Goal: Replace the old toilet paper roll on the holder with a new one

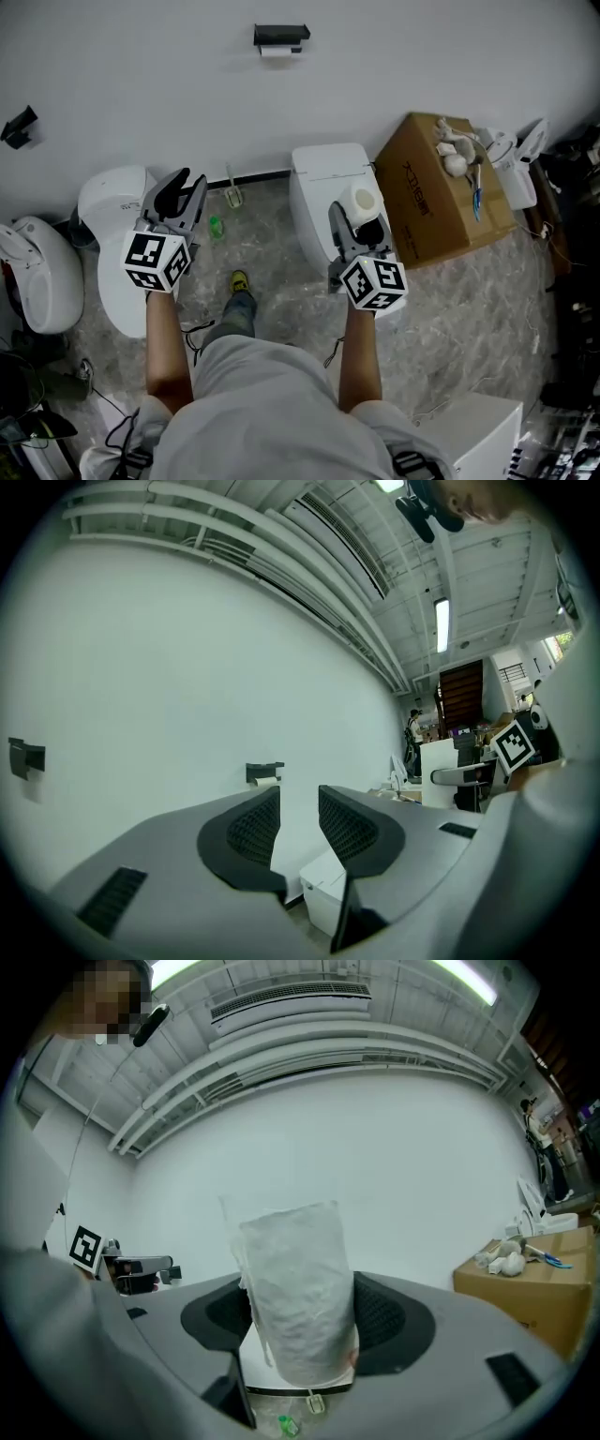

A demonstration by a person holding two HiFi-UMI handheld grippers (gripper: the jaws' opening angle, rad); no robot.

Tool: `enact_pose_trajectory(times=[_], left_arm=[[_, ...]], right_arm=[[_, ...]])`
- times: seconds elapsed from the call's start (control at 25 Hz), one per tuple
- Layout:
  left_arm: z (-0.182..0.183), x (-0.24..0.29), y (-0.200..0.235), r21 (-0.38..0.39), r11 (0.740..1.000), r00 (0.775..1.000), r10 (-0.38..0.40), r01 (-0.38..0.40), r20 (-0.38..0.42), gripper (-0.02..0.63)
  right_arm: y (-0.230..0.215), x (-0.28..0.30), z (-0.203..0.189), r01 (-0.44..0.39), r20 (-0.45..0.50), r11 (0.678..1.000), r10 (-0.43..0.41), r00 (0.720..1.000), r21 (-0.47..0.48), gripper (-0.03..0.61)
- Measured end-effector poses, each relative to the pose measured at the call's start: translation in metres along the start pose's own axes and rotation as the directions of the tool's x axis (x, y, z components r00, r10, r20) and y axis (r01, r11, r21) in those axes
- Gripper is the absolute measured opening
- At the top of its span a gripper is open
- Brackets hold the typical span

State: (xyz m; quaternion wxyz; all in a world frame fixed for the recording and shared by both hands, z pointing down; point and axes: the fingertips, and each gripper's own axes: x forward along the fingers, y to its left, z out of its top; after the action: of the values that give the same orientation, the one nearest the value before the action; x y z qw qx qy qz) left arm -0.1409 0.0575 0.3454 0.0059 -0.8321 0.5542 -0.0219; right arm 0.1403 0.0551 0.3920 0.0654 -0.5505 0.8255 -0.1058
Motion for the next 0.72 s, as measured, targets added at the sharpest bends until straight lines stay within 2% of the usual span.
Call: enact_pose_trajectory(times=[0.48, 0.72], left_arm=[[0.01, 0.137, 0.124, -0.013, 0.998, 0.998, -0.055, 0.055, -0.037, 0.123], [0.013, 0.192, 0.162, -0.01, 0.995, 0.995, -0.096, 0.095, -0.034, 0.123]], right_arm=[[-0.007, 0.179, 0.022, 0.063, -0.014, 0.998, -0.063, 0.998, 0.015, 0.31], [-0.01, 0.245, 0.031, 0.086, 0.001, 0.996, -0.086, 0.996, -0.012, 0.311]])
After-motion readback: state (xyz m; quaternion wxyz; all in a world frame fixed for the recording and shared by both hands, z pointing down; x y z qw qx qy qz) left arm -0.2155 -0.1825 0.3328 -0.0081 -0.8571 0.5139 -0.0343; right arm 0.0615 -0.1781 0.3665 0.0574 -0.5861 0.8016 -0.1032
